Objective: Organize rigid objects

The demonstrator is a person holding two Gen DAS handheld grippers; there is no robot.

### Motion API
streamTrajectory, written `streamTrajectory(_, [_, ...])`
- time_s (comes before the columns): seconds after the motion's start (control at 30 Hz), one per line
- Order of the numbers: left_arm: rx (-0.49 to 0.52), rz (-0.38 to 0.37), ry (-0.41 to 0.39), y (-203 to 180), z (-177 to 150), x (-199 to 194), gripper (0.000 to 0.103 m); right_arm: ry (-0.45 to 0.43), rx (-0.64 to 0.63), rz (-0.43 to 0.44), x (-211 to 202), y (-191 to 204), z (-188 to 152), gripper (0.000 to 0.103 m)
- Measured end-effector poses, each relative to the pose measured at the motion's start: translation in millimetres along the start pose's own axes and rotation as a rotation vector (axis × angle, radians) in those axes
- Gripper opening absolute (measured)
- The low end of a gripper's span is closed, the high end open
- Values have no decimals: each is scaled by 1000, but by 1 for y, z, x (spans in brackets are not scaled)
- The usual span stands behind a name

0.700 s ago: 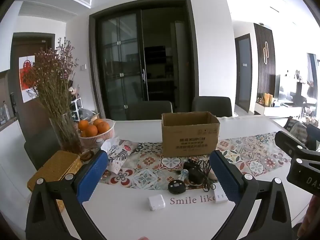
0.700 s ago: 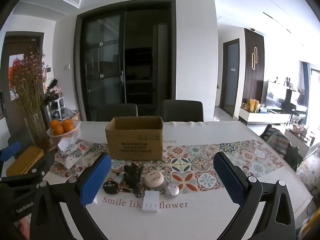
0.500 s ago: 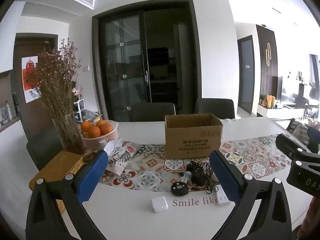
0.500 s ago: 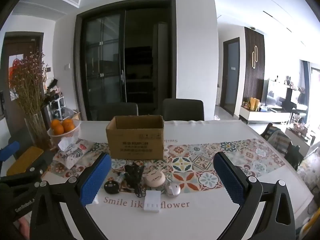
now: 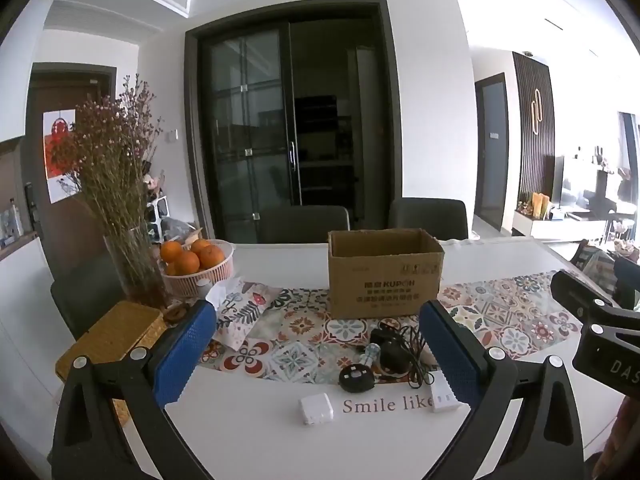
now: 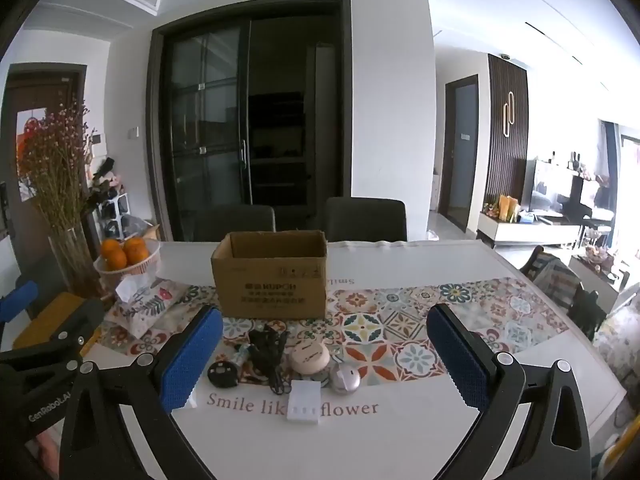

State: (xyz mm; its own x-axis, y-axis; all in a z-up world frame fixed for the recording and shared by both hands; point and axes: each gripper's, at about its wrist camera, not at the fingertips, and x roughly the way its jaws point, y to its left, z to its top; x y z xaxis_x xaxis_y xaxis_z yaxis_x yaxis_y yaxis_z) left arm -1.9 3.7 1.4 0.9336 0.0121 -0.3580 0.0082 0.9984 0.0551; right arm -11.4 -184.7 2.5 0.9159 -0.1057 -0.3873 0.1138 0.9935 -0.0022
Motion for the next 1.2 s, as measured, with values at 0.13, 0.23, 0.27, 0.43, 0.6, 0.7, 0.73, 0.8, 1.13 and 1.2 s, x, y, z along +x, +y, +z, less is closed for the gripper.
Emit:
streamTrajectory(0.13, [1, 1, -1, 0, -1, 0, 103, 0, 0, -1, 0, 0, 1, 103])
streamTrajectory(0.23, [1, 4, -3, 1, 0, 0, 103, -1, -1, -1, -2, -1, 5, 103])
streamTrajectory(0.27, [1, 6, -5, 1, 0, 0, 103, -1, -1, 0, -2, -2, 5, 103])
streamTrajectory(0.43, [-1, 10, -8, 1, 0, -1, 103, -3, -5, 4, -3, -2, 6, 103])
streamTrajectory(0.6, [-2, 13, -8, 2, 0, -2, 103, -3, -7, 4, -3, 0, 5, 103])
streamTrajectory(0.7, [-2, 12, -7, 2, 1, -2, 103, -2, -6, 2, -3, 0, 5, 103])
streamTrajectory(0.73, [-1, 12, -7, 2, 0, -2, 103, -2, -6, 3, -3, 0, 5, 103])
streamTrajectory(0.8, [-2, 14, -9, 2, 0, -2, 103, -3, -7, 2, -3, 0, 5, 103])
streamTrajectory(1.13, [-2, 13, -7, 2, 0, -2, 103, -1, -6, 2, -3, 0, 5, 103])
streamTrajectory(1.2, [-1, 13, -7, 2, 0, -2, 103, 0, -6, 3, -2, 0, 5, 103])
